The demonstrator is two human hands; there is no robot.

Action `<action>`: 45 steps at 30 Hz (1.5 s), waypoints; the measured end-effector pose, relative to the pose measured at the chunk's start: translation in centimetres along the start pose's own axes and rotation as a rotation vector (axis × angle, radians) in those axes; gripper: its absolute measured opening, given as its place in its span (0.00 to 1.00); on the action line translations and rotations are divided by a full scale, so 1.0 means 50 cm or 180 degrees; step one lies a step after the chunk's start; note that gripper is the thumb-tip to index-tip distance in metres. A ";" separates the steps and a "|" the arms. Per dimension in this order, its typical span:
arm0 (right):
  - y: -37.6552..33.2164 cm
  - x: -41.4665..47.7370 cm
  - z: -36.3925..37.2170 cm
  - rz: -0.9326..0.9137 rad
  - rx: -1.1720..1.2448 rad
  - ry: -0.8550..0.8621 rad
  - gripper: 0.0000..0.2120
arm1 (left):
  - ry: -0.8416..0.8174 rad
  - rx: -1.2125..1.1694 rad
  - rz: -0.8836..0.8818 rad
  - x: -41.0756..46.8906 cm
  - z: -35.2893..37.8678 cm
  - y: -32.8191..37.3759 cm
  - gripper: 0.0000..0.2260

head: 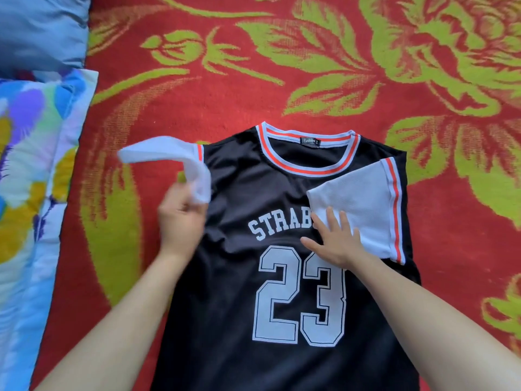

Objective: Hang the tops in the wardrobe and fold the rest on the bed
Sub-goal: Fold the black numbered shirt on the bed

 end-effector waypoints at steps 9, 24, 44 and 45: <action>0.022 0.002 -0.013 -0.0211 0.0648 0.0061 0.29 | -0.2465 0.2462 0.1697 -0.184 0.102 -0.068 0.39; 0.003 -0.010 -0.053 -0.1273 -0.0782 0.1394 0.22 | -0.2279 0.2664 0.1098 -0.092 0.133 -0.041 0.20; 0.269 0.161 -0.334 0.0597 0.2171 0.1691 0.07 | -0.1175 -0.0209 -0.2397 0.239 0.269 -0.110 0.05; 0.272 0.155 -0.339 0.0558 0.2214 0.1772 0.05 | -0.1095 -0.0237 -0.2352 0.248 0.264 -0.103 0.04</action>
Point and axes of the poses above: each hand's wrist, its own x-axis towards the middle knuckle, its own z-axis out of the palm, y = z × x, the point moved 3 cm from there along x, towards the middle knuckle, and after that the axes turned 2 degrees about x, right-handed, at the moved point
